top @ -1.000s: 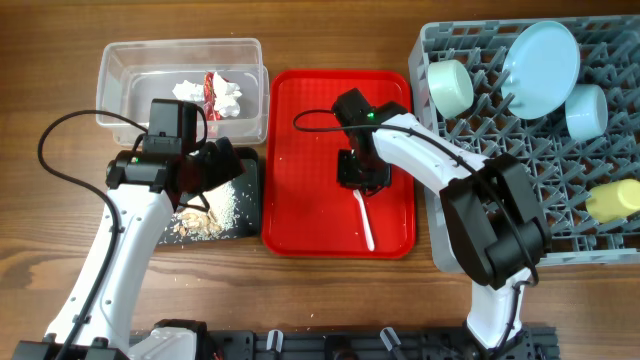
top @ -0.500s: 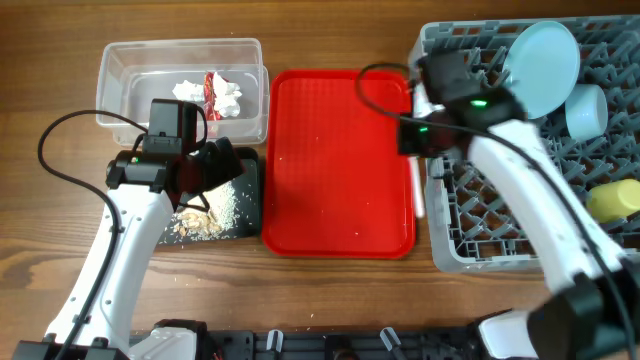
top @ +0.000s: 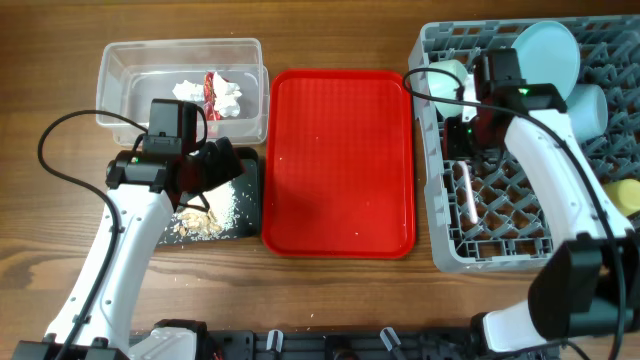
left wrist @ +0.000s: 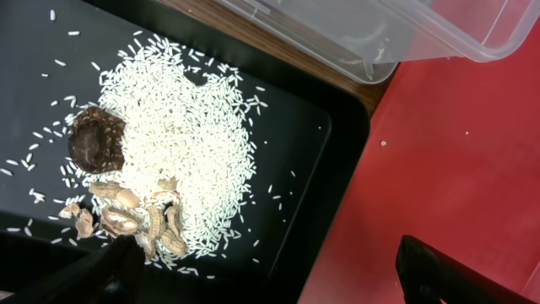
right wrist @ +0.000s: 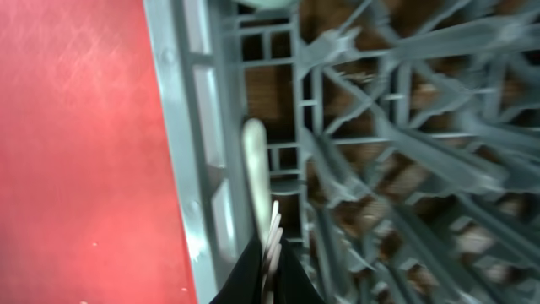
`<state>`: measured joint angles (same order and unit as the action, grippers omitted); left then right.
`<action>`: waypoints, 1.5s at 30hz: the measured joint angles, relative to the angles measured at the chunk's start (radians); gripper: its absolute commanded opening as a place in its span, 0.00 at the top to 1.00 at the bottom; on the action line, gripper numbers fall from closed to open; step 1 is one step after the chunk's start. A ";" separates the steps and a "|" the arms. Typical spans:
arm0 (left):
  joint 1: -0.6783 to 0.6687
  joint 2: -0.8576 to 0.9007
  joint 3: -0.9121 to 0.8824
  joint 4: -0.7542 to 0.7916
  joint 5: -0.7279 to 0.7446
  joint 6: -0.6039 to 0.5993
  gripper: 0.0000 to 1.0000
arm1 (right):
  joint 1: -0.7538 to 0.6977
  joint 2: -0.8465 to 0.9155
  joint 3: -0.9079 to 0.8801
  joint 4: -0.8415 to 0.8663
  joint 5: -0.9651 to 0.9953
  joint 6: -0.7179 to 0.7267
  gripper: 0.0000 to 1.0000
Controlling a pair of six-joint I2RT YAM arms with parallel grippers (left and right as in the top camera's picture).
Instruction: Sort waste into correct bins and load items into the dishwasher rack
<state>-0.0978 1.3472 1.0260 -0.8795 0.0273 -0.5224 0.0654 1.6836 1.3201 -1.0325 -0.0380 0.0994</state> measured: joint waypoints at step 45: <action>-0.140 -0.867 -0.242 -0.060 -0.008 0.206 0.00 | -0.006 -1.031 -0.478 0.193 -0.139 -0.006 0.00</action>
<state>-0.2382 0.4805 0.7837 -0.9390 0.0193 -0.3168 0.0597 0.6529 0.8425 -0.8394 -0.1772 0.0929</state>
